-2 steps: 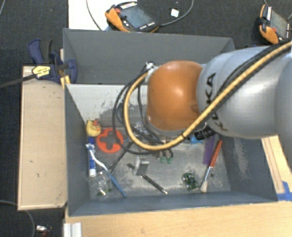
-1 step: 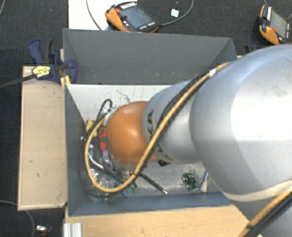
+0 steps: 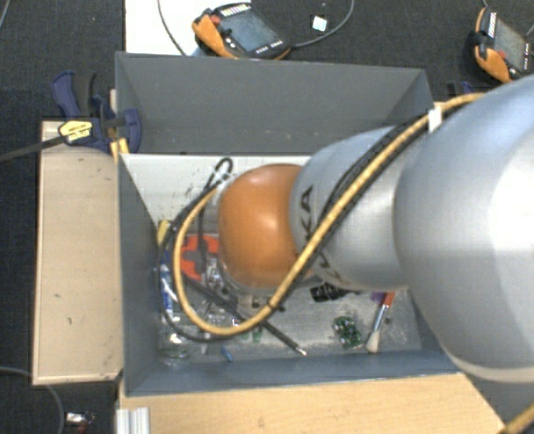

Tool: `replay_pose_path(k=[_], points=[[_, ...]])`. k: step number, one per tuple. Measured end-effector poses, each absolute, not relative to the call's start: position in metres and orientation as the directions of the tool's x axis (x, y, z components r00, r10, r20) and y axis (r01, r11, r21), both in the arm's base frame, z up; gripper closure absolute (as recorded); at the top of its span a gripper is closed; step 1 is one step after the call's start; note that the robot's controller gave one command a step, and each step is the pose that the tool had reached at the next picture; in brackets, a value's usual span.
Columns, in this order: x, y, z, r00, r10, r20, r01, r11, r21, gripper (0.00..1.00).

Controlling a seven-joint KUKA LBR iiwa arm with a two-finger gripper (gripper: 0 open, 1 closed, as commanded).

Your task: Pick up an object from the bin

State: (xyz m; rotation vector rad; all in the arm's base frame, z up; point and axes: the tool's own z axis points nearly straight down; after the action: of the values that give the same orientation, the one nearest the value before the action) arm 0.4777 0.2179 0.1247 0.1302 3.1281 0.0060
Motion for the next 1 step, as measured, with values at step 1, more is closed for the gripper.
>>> replay_pose_path(k=[1], points=[[0.4797,0.1956,0.1002,-0.999,0.05,-0.002,0.05,0.999,0.003,0.0]])
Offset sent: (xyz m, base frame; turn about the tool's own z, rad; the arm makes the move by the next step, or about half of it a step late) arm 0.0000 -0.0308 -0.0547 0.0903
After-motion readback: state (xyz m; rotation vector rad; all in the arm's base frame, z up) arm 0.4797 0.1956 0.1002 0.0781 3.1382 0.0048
